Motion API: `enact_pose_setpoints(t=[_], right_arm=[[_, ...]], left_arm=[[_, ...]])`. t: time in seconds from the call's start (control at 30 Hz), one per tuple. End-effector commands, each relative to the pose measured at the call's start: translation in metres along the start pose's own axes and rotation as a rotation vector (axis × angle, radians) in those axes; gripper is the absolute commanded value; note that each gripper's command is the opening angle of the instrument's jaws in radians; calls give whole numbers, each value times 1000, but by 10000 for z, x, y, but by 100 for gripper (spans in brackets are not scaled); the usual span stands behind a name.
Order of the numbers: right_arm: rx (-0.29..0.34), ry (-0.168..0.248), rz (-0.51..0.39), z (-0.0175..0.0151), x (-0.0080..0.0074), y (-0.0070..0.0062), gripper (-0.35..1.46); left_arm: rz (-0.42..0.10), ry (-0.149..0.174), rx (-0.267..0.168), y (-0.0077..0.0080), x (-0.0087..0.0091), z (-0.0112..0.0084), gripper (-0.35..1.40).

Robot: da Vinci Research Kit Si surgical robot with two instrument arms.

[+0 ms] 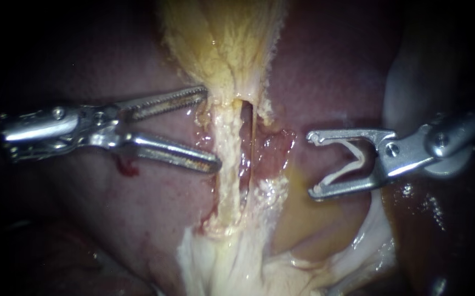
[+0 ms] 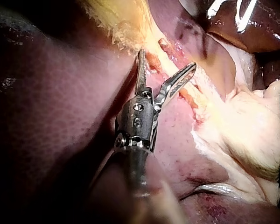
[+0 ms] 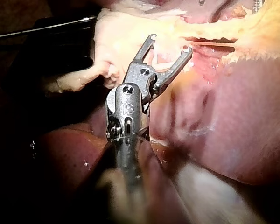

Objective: Grabbing gallbladder

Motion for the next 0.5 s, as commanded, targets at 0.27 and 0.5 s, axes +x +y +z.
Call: enact_pose_setpoints(t=[0.27, 0.5], right_arm=[[0, 0, 0, 1, 1, 0, 50], [-1, 0, 0, 1, 1, 0, 50]], left_arm=[[-61, 23, -26, 10, 3, -2, 47], [-107, 52, -56, 19, 0, -10, -11]])
